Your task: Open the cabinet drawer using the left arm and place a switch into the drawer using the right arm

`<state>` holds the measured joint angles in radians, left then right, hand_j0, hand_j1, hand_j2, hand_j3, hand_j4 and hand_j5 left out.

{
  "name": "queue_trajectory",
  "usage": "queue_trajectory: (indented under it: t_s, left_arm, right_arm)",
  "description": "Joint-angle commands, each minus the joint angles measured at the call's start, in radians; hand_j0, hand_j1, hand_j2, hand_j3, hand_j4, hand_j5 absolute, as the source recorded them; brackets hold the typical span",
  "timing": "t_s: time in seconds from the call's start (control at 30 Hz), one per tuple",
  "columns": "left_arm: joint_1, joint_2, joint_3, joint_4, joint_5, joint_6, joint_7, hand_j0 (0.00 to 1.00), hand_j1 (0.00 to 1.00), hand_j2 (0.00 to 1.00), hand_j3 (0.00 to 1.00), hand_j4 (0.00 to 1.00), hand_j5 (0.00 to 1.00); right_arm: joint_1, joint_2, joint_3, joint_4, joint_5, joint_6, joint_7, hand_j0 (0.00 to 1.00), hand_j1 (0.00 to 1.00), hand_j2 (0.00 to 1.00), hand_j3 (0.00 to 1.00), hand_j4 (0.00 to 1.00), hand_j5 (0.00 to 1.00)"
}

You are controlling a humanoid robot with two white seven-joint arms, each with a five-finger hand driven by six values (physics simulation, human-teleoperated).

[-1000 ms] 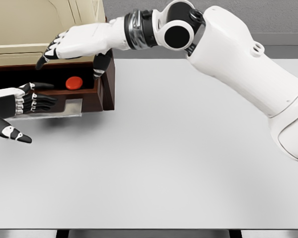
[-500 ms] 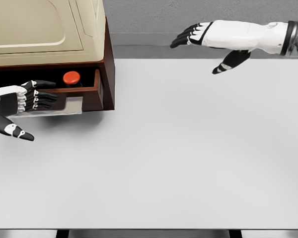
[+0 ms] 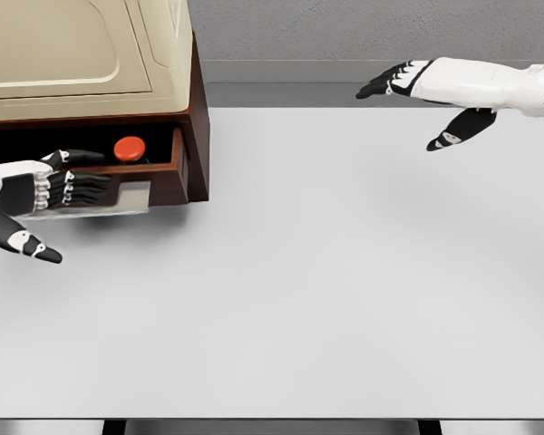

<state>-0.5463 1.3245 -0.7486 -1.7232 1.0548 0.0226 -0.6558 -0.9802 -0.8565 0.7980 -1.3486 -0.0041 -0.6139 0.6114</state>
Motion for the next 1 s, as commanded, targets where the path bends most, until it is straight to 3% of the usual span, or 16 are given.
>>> queue_trajectory:
  t_s: [0.0, 0.33, 0.97]
  left_arm:
    - [-0.001, -0.019, -0.023, -0.047, 0.252, 0.005, 0.045, 1.0, 1.0, 1.0, 1.0, 1.0, 1.0]
    - [-0.149, -0.022, -0.023, -0.045, 0.324, 0.005, 0.045, 1.0, 1.0, 1.0, 1.0, 1.0, 1.0]
    - [-0.11, -0.048, -0.025, -0.045, 0.341, 0.071, 0.045, 1.0, 1.0, 1.0, 1.0, 1.0, 1.0]
  right_arm:
    - [0.0, 0.001, 0.003, 0.003, -0.005, 0.003, -0.001, 1.0, 1.0, 1.0, 1.0, 1.0, 1.0]
    - [-0.002, 0.004, 0.001, 0.066, 0.001, 0.003, -0.001, 1.0, 1.0, 1.0, 1.0, 1.0, 1.0]
    - [0.04, -0.009, 0.003, 0.108, 0.001, 0.003, -0.001, 1.0, 1.0, 1.0, 1.0, 1.0, 1.0]
